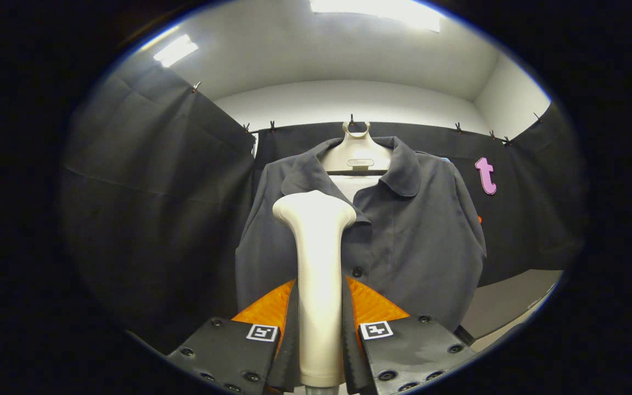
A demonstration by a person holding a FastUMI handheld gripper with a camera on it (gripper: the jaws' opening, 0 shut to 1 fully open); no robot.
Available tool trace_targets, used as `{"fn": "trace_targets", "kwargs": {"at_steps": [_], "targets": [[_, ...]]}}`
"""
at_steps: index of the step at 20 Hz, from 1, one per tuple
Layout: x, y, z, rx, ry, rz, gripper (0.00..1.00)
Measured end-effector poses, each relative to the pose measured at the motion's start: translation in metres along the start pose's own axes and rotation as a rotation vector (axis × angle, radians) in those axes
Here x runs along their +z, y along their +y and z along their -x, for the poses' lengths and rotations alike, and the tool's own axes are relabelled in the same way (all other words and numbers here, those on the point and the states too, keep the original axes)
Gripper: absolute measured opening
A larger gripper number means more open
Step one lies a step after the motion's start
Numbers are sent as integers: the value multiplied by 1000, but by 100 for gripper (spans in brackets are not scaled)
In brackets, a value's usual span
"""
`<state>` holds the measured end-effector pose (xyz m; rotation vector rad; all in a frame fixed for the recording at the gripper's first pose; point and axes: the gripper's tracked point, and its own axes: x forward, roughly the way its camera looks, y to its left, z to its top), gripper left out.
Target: Iron the clothes twice with a garment steamer, once on the left side and once on the right side.
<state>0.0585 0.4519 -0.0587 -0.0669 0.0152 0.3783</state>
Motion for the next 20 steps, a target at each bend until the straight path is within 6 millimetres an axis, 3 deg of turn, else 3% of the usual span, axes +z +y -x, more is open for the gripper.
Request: {"fn": "trace_targets", "kwargs": {"at_steps": [9, 20], "targets": [[-31, 3, -1, 16, 55, 29, 41], [-91, 4, 30, 13, 158, 39, 41]]}}
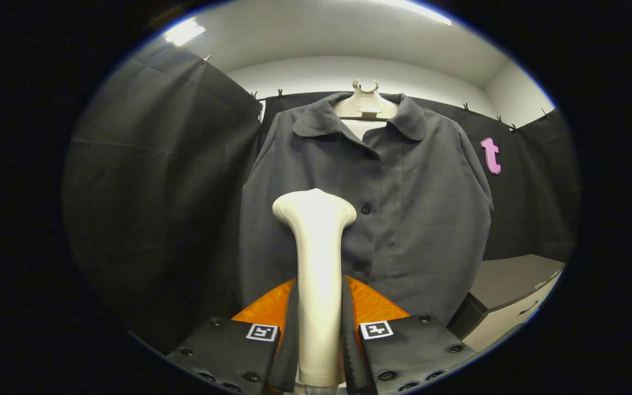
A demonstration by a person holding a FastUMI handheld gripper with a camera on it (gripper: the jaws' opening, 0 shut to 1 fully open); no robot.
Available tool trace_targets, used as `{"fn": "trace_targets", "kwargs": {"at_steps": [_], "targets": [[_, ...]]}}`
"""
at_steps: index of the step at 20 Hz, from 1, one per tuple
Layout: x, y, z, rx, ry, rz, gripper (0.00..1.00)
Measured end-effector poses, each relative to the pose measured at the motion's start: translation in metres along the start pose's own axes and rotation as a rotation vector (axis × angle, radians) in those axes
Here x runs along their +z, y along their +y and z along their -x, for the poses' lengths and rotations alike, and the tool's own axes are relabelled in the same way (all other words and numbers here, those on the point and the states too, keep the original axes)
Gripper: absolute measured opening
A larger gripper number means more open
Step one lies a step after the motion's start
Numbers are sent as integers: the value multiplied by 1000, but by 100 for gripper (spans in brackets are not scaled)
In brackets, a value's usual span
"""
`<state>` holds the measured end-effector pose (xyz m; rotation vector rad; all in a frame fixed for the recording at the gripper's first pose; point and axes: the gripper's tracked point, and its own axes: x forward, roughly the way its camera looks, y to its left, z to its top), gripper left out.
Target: Iron the clothes twice with a garment steamer, once on the left side and once on the right side.
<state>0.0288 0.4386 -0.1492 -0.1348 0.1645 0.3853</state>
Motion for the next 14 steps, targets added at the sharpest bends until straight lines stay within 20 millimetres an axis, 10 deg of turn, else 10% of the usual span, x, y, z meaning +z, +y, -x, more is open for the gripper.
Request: {"fn": "trace_targets", "kwargs": {"at_steps": [14], "targets": [[-81, 6, 19, 19, 147, 1, 41]]}}
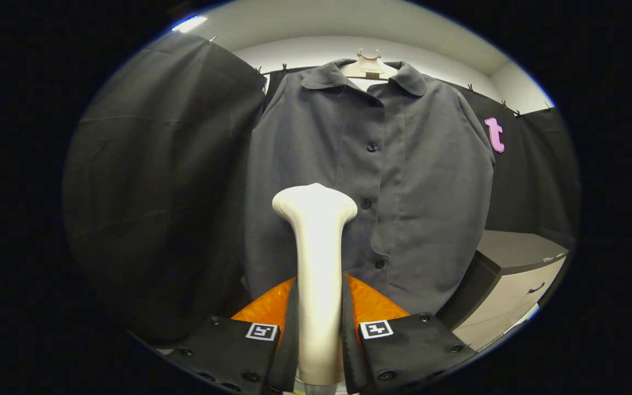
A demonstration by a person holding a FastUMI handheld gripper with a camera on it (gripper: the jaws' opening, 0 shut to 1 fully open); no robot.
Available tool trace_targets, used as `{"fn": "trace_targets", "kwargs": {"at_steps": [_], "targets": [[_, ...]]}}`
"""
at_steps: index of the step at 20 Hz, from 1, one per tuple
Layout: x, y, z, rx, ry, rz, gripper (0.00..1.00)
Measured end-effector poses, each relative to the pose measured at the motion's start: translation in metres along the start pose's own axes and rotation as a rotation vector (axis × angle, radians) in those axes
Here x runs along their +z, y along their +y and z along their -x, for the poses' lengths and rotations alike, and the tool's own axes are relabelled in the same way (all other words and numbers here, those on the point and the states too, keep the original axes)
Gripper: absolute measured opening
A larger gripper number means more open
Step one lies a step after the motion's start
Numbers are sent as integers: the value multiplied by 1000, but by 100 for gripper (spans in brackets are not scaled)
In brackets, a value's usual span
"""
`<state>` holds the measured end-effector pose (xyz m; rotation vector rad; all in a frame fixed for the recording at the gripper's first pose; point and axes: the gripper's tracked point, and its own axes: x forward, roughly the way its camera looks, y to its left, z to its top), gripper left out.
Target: Iron the clothes twice with a garment steamer, once on the left side and once on the right side.
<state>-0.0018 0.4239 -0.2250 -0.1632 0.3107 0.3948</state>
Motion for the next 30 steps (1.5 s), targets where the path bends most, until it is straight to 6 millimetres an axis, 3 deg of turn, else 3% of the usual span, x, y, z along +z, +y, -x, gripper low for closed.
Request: {"fn": "trace_targets", "kwargs": {"at_steps": [10, 20, 26, 30], "targets": [[-51, 0, 3, 14, 99, -20, 41], [-87, 4, 6, 29, 170, -36, 41], [-94, 5, 12, 29, 184, -38, 41], [-85, 5, 20, 37, 162, -45, 41]]}}
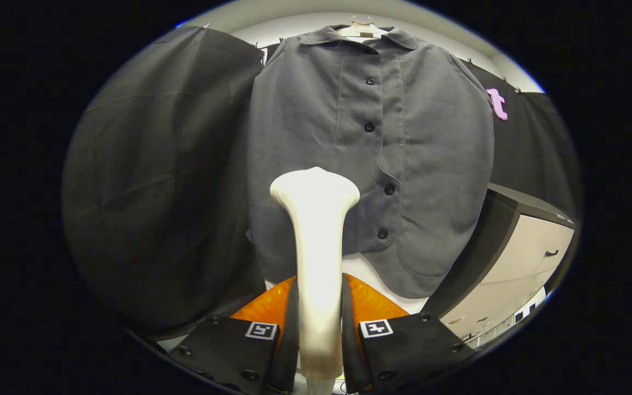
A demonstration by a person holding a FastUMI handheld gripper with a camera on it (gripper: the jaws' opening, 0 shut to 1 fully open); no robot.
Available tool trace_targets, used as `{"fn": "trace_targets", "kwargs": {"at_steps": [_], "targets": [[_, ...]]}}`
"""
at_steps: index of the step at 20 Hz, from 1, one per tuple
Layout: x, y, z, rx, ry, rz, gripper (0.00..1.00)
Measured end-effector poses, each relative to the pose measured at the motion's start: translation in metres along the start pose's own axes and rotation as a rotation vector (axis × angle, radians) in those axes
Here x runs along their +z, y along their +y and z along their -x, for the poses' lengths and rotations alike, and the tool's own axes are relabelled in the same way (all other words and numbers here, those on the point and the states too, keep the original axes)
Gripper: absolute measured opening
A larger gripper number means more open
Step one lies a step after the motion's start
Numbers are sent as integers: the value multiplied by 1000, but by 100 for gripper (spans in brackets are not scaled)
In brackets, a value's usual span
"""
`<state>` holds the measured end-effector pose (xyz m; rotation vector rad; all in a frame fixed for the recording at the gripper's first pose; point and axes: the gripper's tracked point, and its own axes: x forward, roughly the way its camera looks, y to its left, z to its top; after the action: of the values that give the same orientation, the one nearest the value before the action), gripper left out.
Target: Iron the clothes twice with a garment steamer, once on the left side and once on the right side.
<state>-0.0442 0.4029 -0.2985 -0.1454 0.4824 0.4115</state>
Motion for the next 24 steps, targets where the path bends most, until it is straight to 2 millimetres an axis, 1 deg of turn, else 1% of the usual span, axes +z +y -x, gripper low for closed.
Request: {"fn": "trace_targets", "kwargs": {"at_steps": [4, 6, 8, 11, 14, 17, 21, 24], "targets": [[31, 2, 22, 17, -66, -19, 41], [52, 3, 31, 33, -110, -36, 41], [75, -1, 47, 43, -158, -43, 41], [102, -15, 74, 56, -217, -60, 41], [123, -38, 99, 46, -272, -64, 41], [132, -68, 118, 4, -299, -76, 41], [136, -118, 139, -74, -320, -102, 41], [136, -150, 158, -111, -334, -120, 41]]}}
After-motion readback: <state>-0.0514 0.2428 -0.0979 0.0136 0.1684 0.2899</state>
